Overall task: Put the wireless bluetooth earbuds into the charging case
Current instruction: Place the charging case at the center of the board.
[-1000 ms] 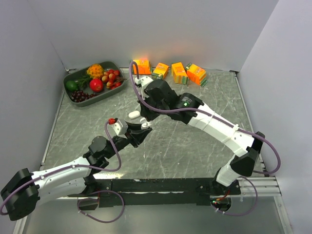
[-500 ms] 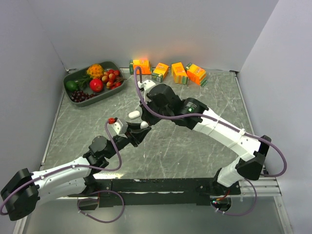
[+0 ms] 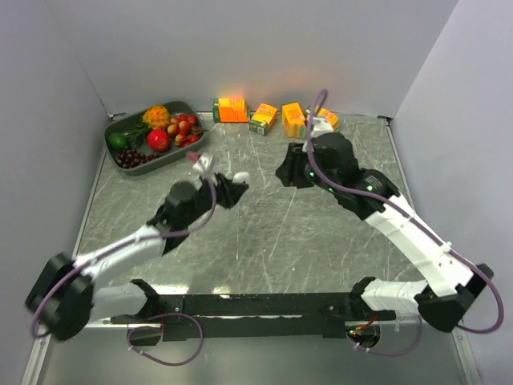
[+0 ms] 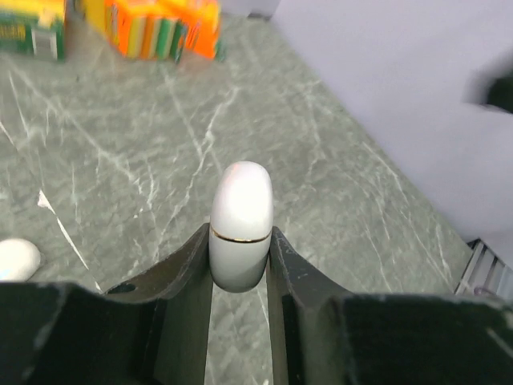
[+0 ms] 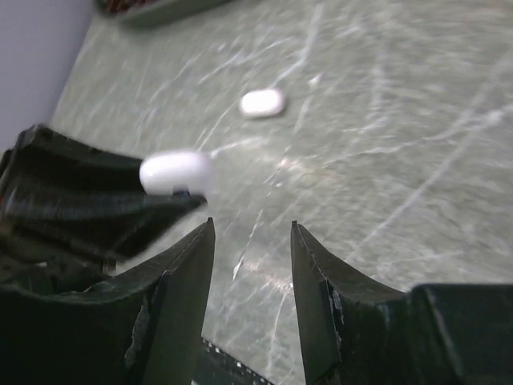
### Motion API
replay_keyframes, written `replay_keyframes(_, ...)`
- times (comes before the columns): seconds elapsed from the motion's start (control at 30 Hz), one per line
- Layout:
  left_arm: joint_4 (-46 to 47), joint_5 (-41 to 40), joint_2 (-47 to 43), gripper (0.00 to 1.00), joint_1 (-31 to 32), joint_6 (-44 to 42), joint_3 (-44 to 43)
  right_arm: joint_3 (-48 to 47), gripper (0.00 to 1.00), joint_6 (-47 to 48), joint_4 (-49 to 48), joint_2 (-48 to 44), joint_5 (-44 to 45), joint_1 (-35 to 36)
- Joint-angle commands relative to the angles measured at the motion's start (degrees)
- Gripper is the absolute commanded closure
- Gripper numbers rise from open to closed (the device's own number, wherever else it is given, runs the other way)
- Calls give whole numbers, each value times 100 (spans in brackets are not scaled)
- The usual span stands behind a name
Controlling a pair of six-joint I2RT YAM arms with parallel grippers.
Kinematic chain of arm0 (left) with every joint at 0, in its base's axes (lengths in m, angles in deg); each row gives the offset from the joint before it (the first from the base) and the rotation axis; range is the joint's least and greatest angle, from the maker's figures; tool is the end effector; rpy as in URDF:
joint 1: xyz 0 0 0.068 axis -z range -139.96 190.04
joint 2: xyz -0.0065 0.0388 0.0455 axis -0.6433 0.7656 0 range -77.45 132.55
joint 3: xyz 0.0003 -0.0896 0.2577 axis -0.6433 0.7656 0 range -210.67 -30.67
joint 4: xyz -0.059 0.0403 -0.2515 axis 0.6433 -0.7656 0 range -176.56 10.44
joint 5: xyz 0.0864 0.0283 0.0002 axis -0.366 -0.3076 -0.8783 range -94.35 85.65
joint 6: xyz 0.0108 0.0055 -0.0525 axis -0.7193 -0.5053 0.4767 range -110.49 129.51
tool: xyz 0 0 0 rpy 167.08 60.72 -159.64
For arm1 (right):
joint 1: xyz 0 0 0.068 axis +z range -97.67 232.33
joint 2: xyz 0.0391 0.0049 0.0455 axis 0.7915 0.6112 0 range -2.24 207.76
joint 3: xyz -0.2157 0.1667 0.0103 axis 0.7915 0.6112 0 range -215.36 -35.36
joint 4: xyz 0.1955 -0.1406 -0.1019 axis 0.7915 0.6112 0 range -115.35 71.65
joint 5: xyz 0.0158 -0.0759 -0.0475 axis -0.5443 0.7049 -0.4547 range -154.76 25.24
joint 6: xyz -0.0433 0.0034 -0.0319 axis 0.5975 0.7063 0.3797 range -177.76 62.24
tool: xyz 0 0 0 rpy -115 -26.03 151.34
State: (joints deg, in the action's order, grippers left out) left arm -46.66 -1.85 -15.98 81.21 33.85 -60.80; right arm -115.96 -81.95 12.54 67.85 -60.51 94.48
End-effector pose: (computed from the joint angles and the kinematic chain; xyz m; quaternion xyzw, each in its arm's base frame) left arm 0.1824 -0.1617 0.2722 0.1175 0.6875 -0.4004 0.5943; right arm 0.1925 0.1707 0.4151 -0.1142 0.8463 0.2576 0.4521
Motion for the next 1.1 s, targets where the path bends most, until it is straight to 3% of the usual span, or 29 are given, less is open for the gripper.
replay_keyframes(0.0,-1207,1479,1400,99,-758,1239,-1063,465,49,-596,-449,-399,-161,-312)
replay_keyframes(0.1,-1042,2138,2446,99,-987,1705,-1783,641,49,-596,-432,-460,-144,-339)
replay_keyframes(0.47,-1225,2923,5285,98,-1111,2567,-3516,1090,49,-508,-467,-584,-311,-497)
replay_keyframes(0.8,-2269,2423,5797,95,-1111,2234,-4185,1195,49,-456,-519,-627,-390,-603)
replay_keyframes(1.07,-3167,2018,6034,79,-1111,2031,-4440,1239,49,-464,-563,-689,-627,-664)
